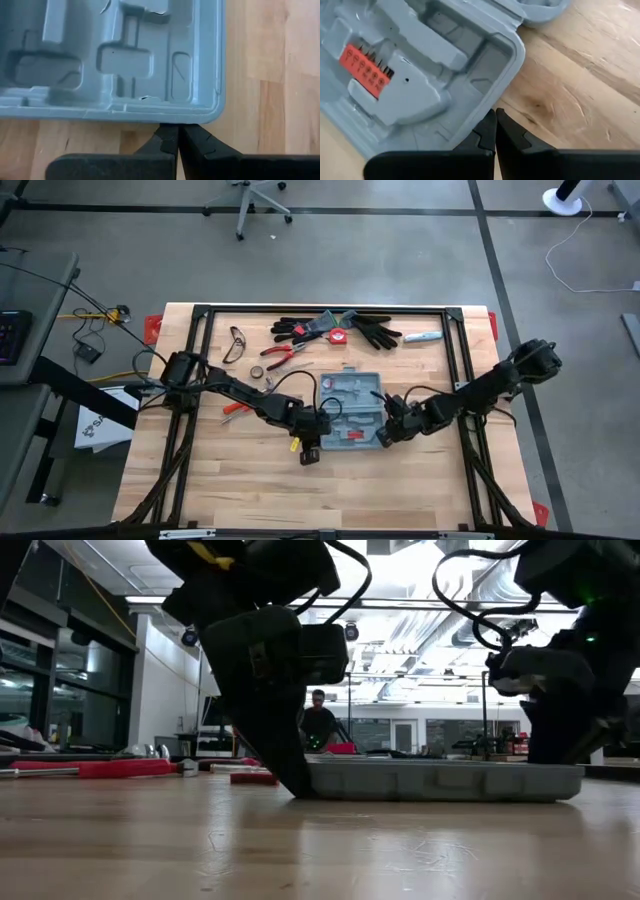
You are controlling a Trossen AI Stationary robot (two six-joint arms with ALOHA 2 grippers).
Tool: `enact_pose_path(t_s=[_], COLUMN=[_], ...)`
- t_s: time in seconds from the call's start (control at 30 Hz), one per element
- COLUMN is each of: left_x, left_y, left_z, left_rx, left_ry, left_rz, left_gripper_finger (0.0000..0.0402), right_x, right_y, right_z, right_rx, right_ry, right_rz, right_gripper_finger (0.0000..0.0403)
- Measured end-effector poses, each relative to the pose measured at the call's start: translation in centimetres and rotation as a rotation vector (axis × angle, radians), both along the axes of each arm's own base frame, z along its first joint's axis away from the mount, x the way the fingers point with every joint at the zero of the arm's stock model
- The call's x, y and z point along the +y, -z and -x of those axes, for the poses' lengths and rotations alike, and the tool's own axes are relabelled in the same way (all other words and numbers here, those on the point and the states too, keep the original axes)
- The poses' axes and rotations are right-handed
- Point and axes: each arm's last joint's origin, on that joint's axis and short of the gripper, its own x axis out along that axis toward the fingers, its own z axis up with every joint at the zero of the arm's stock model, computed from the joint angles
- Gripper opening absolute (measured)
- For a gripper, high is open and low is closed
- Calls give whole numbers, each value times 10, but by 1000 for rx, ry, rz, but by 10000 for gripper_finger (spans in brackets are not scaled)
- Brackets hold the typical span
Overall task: Prefit tool cases
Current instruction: Put the orange screwdriver bit set into the gray tool box
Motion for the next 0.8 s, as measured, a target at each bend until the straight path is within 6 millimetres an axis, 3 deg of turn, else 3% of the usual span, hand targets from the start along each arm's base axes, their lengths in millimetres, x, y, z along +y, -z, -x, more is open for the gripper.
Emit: enact_pose_path(t_s=[0.53,0.8], left_x=[7,34], left_y=[-44,-55], left_z=[29,39], left_rx=[88,138], left_ry=[14,47], left_rz=[-115,-270], left_gripper_finger=[0,0], right_x=[15,19], right_y=[0,-1], right_z=[8,10], right_rx=[14,-7], right_ry=[-47,-32], right_rz=[-5,14], right_gripper_finger=[0,0])
